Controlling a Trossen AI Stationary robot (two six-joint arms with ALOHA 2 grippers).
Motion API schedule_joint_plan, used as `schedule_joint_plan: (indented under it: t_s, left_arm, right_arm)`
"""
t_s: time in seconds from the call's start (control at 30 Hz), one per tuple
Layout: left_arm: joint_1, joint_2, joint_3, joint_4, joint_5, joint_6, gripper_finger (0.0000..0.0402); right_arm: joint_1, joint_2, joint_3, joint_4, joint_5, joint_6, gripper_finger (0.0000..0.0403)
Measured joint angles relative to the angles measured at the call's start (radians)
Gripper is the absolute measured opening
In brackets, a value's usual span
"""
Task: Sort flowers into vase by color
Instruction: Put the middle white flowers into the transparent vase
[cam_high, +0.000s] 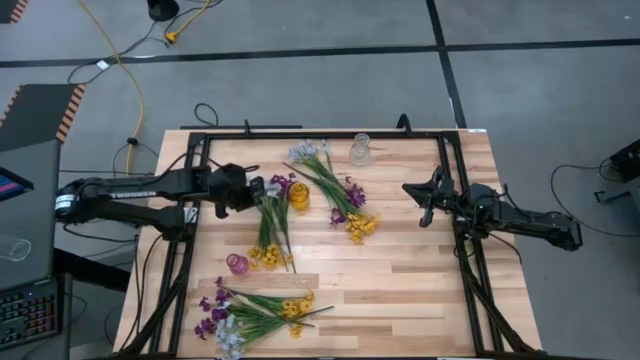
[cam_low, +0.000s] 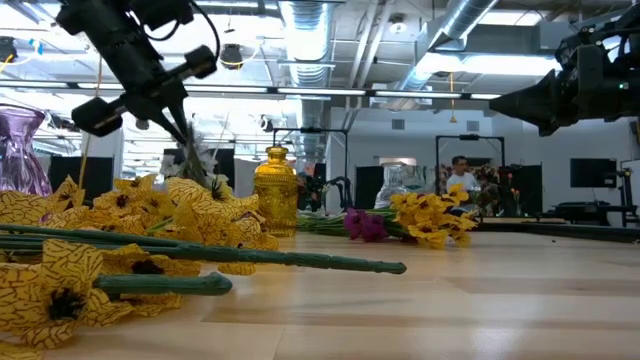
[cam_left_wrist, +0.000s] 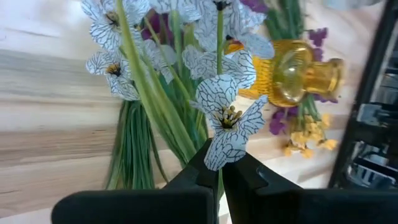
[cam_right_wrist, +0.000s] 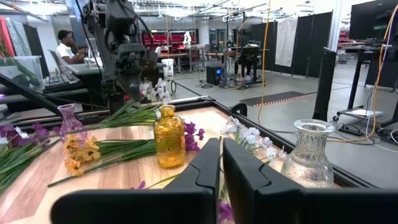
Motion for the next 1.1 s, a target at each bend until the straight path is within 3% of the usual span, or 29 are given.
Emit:
schedule_joint_plan:
  t_s: [0.23,0.5,0.6,0.77,0.9,1.1]
  left_arm:
    - [0.0,-0.115,0.0,-0.016,-0.007,0.032,0.0]
    - [0.0,-0.257,0.0,-0.014,-0.103,0.079,0.0]
    - [0.0,-0.302,0.0,-0.013,-0.14,0.096,0.0]
    - [0.0,-0.355,0.0,-0.003,-0.205,0.152,0.0]
    - [0.0,-0.369,0.0,0.082,-0.262,0.256,0.0]
    - [0.0,-0.346,0.0,0.293,-0.285,0.455,0.0]
  right_arm:
    - [0.0,0.0,0.001,0.051,0.0,0.0,0.0067]
    - [0.0,0.0,0.016,0.071,0.0,0.01,0.0074]
    - [0.0,0.0,0.016,0.085,-0.008,0.043,0.0101]
    - [0.0,0.0,0.017,0.132,-0.027,0.111,0.0179]
    - [0.0,0.016,0.019,0.204,-0.041,0.188,0.0231]
    - [0.001,0.112,0.019,0.366,-0.157,0.212,0.0248]
